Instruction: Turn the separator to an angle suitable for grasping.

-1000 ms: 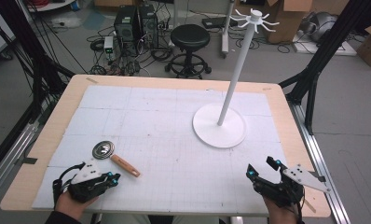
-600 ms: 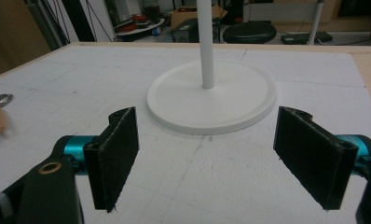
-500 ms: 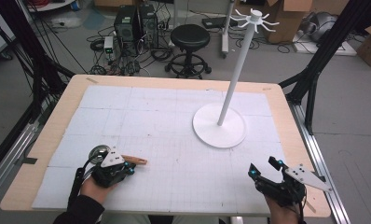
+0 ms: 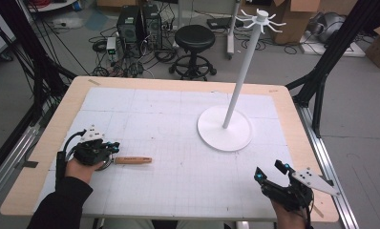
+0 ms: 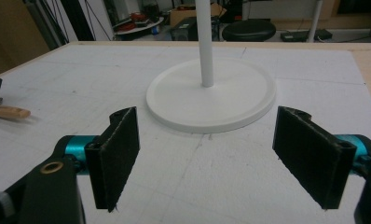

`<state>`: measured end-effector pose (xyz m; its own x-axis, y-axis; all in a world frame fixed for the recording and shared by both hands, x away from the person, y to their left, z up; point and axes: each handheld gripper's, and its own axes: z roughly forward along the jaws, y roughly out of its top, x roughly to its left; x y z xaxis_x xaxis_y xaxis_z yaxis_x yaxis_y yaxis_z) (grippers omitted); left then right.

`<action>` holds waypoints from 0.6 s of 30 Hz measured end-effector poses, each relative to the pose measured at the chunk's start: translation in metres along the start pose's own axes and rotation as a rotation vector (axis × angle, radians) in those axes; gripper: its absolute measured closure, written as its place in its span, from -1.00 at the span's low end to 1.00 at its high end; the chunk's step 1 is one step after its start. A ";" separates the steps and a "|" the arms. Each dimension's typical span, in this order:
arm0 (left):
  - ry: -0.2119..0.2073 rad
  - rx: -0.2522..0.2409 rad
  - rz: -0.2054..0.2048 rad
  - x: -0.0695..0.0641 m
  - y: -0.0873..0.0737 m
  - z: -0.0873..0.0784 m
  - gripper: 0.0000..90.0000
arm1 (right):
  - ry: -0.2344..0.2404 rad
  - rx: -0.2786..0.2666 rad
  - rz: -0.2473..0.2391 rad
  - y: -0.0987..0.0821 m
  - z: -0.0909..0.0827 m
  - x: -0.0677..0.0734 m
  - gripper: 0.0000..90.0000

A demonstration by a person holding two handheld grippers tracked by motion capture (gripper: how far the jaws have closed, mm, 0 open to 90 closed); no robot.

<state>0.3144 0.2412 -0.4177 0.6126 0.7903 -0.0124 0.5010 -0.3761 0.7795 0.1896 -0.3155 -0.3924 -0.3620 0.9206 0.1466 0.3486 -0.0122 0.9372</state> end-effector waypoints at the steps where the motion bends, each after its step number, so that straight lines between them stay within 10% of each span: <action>1: -0.005 0.016 0.021 -0.001 -0.001 0.003 0.99 | -0.002 0.003 0.000 0.000 0.000 -0.001 -0.52; 5: 0.003 0.140 0.085 -0.002 -0.007 0.017 0.99 | -0.002 0.007 0.017 -0.001 0.001 -0.003 -0.52; 18: -0.046 0.153 0.088 -0.002 -0.024 -0.005 1.00 | -0.013 -0.004 0.012 0.000 -0.002 -0.002 -0.51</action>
<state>0.2981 0.2507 -0.4337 0.6840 0.7292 0.0204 0.5288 -0.5149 0.6747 0.1888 -0.3186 -0.3916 -0.3465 0.9254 0.1534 0.3490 -0.0246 0.9368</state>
